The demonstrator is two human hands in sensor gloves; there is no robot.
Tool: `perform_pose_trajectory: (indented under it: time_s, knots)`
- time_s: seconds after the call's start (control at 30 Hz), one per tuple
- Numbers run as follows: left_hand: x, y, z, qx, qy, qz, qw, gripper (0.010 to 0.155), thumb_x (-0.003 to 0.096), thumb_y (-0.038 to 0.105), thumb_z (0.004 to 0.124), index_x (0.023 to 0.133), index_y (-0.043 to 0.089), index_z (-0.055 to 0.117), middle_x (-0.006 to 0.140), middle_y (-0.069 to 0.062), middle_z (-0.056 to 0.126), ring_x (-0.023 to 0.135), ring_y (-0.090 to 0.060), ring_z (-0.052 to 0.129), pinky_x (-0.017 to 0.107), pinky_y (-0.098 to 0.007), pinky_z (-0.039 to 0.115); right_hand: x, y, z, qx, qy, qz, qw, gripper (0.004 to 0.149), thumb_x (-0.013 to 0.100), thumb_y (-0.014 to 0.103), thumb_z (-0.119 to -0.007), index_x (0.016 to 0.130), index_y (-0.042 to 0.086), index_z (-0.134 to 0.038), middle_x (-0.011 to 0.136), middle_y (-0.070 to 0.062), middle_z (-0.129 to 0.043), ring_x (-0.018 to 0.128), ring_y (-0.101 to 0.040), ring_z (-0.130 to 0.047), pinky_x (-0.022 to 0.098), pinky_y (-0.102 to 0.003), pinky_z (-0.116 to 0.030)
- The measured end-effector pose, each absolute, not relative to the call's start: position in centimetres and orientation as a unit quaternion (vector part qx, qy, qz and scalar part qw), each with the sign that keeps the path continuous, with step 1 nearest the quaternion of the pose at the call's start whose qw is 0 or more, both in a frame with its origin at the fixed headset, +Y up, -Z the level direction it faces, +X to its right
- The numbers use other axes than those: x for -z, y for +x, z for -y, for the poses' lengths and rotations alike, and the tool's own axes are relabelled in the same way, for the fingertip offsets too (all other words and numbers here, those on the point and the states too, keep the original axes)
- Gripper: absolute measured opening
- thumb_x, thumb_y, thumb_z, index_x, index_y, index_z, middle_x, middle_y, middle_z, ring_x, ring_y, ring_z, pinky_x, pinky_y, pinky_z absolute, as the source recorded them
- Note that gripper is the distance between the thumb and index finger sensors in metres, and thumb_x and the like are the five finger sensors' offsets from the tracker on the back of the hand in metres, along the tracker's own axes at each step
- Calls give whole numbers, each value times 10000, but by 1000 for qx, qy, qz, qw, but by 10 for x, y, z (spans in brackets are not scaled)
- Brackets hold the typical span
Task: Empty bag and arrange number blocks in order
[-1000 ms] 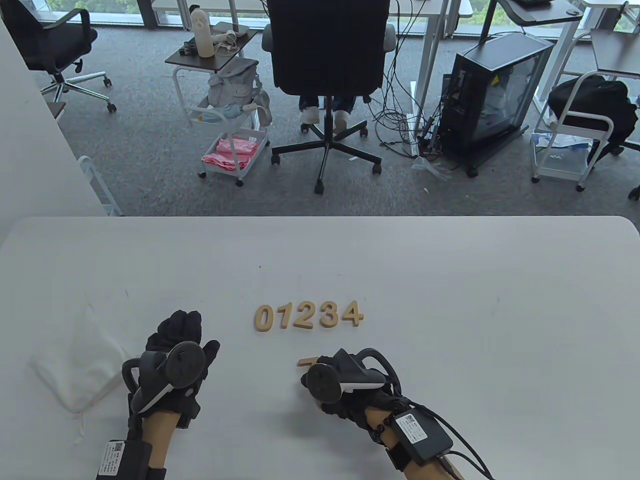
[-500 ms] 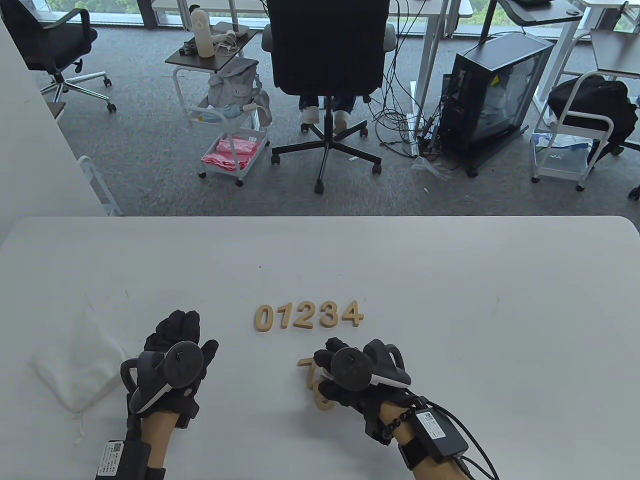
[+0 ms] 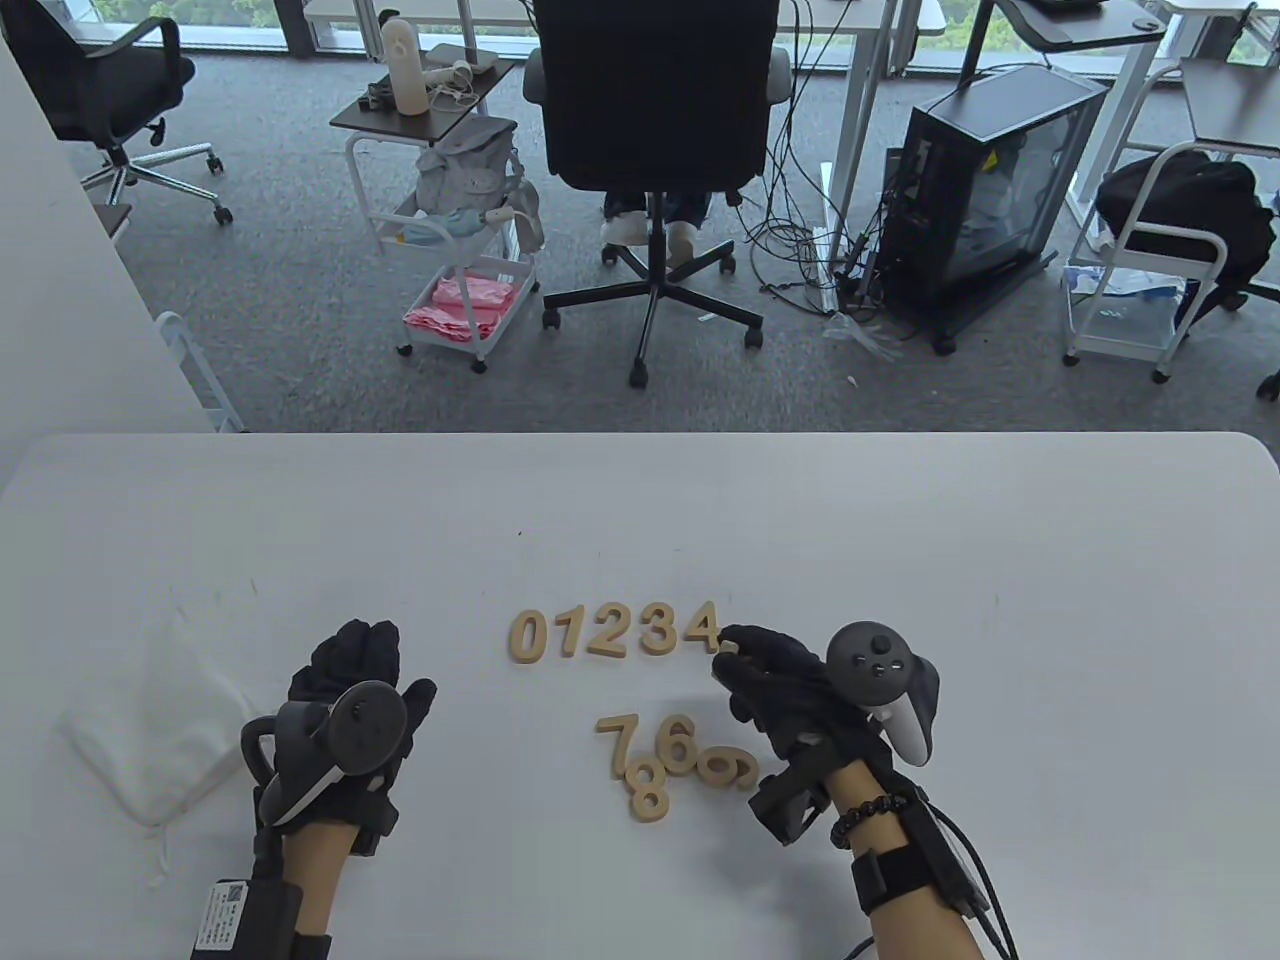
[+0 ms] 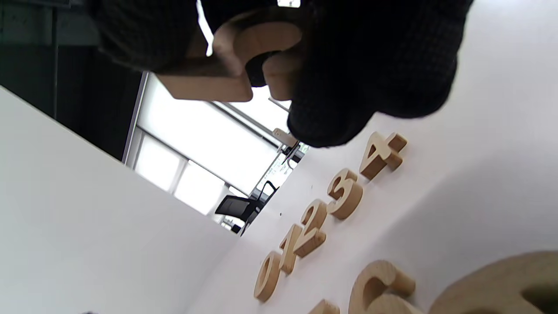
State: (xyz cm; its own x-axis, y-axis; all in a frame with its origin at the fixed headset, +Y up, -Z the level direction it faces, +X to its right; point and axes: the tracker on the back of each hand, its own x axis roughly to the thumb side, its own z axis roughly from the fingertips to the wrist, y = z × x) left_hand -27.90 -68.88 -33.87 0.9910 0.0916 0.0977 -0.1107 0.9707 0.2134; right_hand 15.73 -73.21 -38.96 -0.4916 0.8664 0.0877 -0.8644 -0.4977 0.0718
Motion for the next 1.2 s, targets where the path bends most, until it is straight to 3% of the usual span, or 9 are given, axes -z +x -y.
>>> perform_pose_trajectory:
  time_s: [0.07, 0.33, 0.47, 0.7, 0.87, 1.2]
  knots:
    - [339, -279, 689, -51, 109, 43, 992, 731, 521, 492, 711, 1084, 39, 601, 1092, -312, 582, 964, -574, 719, 653, -729, 626, 393, 169, 737, -860, 27, 17, 510, 475, 520, 405, -761, 910, 136, -794, 810, -126, -867, 420, -173, -1091, 290, -315, -1011]
    - [339, -278, 690, -47, 106, 44, 992, 731, 521, 492, 711, 1085, 41, 599, 1093, -311, 580, 965, -573, 719, 652, -729, 627, 398, 197, 751, -842, -45, 28, 537, 498, 538, 245, -764, 991, 50, -700, 877, -202, -776, 556, -238, -1104, 393, -354, -1040]
    - [339, -279, 689, -47, 109, 42, 992, 731, 520, 492, 711, 1084, 39, 601, 1092, -311, 583, 963, -574, 720, 653, -729, 627, 397, 202, 747, -841, -83, 59, 531, 507, 522, 246, -802, 967, 11, -734, 809, -191, -859, 499, -232, -1099, 359, -369, -1015]
    - [339, -280, 687, -48, 113, 40, 992, 732, 520, 492, 712, 1084, 38, 602, 1092, -310, 583, 964, -573, 720, 653, -729, 627, 397, 203, 740, -849, -114, 81, 510, 484, 494, 285, -858, 921, 67, -794, 766, -131, -941, 458, -224, -1087, 330, -362, -996]
    - [339, -280, 686, -49, 115, 40, 991, 731, 520, 492, 712, 1084, 40, 601, 1093, -309, 583, 965, -572, 720, 653, -728, 626, 408, 197, 734, -863, -148, 48, 482, 489, 494, 272, -858, 920, 41, -790, 761, -174, -924, 452, -229, -1094, 320, -361, -1011]
    - [338, -282, 684, -53, 123, 40, 990, 732, 520, 492, 712, 1084, 39, 601, 1093, -308, 583, 966, -573, 718, 654, -730, 626, 456, 170, 733, -923, -202, 0, 327, 479, 480, 275, -872, 902, 53, -820, 751, -197, -911, 427, -218, -1110, 292, -342, -1026]
